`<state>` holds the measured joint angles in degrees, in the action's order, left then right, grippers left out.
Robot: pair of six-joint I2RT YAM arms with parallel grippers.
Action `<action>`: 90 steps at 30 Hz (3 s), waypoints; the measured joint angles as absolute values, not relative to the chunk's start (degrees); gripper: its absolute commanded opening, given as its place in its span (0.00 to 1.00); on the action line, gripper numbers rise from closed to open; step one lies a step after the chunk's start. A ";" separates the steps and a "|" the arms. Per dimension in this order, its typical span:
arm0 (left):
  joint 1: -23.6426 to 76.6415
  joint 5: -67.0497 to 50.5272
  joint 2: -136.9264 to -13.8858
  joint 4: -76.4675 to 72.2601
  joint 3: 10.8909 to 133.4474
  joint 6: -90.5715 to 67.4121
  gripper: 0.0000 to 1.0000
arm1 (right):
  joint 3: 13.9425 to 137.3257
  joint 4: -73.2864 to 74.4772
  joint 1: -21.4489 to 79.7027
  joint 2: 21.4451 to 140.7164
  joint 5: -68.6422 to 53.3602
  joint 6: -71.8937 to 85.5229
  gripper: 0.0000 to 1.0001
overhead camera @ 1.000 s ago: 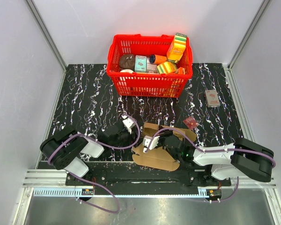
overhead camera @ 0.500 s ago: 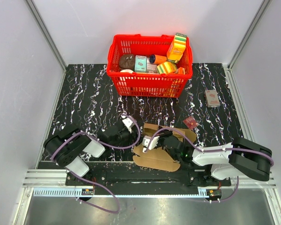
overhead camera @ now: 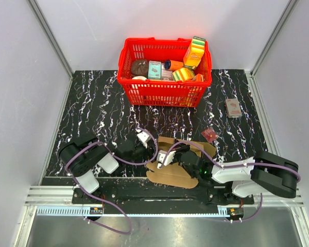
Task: Fold the paper box
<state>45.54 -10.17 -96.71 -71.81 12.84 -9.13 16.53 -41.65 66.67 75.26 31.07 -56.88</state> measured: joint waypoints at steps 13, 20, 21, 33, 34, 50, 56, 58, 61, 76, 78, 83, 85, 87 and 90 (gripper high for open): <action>48.29 -3.86 -97.76 -72.79 12.97 -9.06 0.88 | 15.40 -52.80 67.85 82.37 35.55 -59.86 0.01; 49.32 0.19 -97.76 -72.99 12.97 -9.06 0.86 | 15.11 -55.90 68.95 84.18 37.06 -60.42 0.03; 49.45 0.64 -97.78 -72.99 12.99 -9.06 0.85 | 15.09 -55.96 69.04 84.18 37.06 -60.42 0.03; 50.39 3.75 -100.25 -73.25 14.31 -8.99 0.67 | 14.72 -55.81 69.43 83.35 36.86 -59.53 0.09; 50.52 4.08 -100.25 -73.25 14.31 -8.99 0.67 | 14.59 -55.75 69.47 83.07 36.82 -59.31 0.10; 53.01 10.92 -100.25 -73.28 16.16 -8.80 0.61 | 13.34 -51.07 70.30 78.19 34.74 -54.02 0.25; 53.58 11.79 -100.25 -73.41 16.40 -8.78 0.61 | 12.45 -49.12 70.48 74.83 32.82 -51.77 0.26; 53.71 12.05 -100.25 -73.43 16.40 -8.78 0.61 | 12.32 -48.51 70.50 74.30 32.32 -50.96 0.26; 53.95 12.32 -100.25 -73.41 16.40 -8.75 0.61 | 12.14 -47.86 70.50 73.89 31.77 -49.87 0.26; 54.52 13.61 -100.53 -73.52 16.34 -8.58 0.65 | 12.14 -47.29 70.50 73.58 30.79 -46.98 0.30; 54.63 13.82 -100.82 -73.49 16.23 -8.58 0.66 | 12.16 -47.27 70.50 73.69 30.76 -46.68 0.31; 55.09 14.44 -101.62 -73.65 15.79 -8.56 0.73 | 12.21 -47.11 70.50 74.02 30.57 -46.33 0.34; 55.31 14.81 -101.93 -73.65 15.57 -8.56 0.75 | 12.21 -47.05 70.50 74.04 30.46 -46.13 0.35; 55.48 15.05 -102.17 -73.65 15.40 -8.54 0.75 | 12.21 -47.00 70.50 74.06 30.41 -45.93 0.35; 55.77 15.49 -102.19 -73.65 15.25 -8.51 0.73 | 12.21 -46.96 70.50 74.06 30.39 -45.74 0.36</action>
